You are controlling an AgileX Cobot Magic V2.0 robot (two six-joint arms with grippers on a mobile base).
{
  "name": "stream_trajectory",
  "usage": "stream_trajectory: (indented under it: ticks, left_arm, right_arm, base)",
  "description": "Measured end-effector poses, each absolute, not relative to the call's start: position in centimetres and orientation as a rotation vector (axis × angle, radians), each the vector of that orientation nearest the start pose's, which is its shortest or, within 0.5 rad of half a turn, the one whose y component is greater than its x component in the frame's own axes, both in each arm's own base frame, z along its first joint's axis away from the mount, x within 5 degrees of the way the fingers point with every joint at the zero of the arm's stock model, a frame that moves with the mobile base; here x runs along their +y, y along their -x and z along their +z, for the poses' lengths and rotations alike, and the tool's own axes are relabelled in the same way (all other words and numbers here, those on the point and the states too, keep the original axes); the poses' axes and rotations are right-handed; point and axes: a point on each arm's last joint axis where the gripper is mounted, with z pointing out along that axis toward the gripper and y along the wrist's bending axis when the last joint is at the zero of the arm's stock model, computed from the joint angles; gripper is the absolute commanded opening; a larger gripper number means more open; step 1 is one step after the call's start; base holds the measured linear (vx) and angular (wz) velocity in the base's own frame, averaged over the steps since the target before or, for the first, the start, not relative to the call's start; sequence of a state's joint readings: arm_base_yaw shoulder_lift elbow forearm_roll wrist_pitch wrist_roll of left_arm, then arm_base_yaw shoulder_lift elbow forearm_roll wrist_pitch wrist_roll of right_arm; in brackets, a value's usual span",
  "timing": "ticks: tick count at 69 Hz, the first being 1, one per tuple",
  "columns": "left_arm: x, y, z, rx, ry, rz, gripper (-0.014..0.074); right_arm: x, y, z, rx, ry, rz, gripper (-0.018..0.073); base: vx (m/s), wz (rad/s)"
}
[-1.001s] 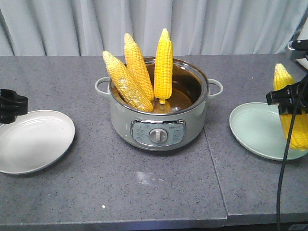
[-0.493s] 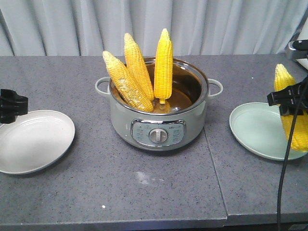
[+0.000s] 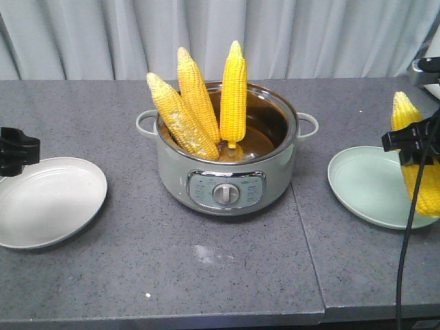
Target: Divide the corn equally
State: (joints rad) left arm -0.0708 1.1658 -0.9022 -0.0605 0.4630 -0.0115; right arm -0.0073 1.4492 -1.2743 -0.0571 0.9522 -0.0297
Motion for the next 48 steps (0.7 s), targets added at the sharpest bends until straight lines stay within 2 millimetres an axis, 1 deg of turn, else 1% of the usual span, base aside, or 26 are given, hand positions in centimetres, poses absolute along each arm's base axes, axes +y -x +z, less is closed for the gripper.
stream_trajectory:
  ticks: [30, 37, 41, 48]
  left_arm:
    - [-2.0, -24.7, 32.1, 2.212, -0.021, -0.106, 0.051]
    - [-2.1, -24.7, 32.1, 2.212, -0.002, -0.131, 0.051]
    - [-2.3, -24.8, 32.5, 2.208, 0.023, -0.167, 0.051]
    - [-2.8, -25.0, 34.0, 2.174, 0.062, -0.256, 0.051]
  right_arm:
    - [-0.6, -30.2, 33.0, 2.611, 0.056, -0.086, 0.0261]
    - [-0.6, -30.2, 33.0, 2.611, 0.056, -0.086, 0.0261]
    - [-0.6, -30.2, 33.0, 2.611, 0.056, -0.086, 0.0261]
    - [-0.6, -30.2, 33.0, 2.611, 0.056, -0.086, 0.0261]
  base:
    - [0.0, 0.0]
    - [0.0, 0.0]
    - [0.0, 0.0]
    - [0.0, 0.0]
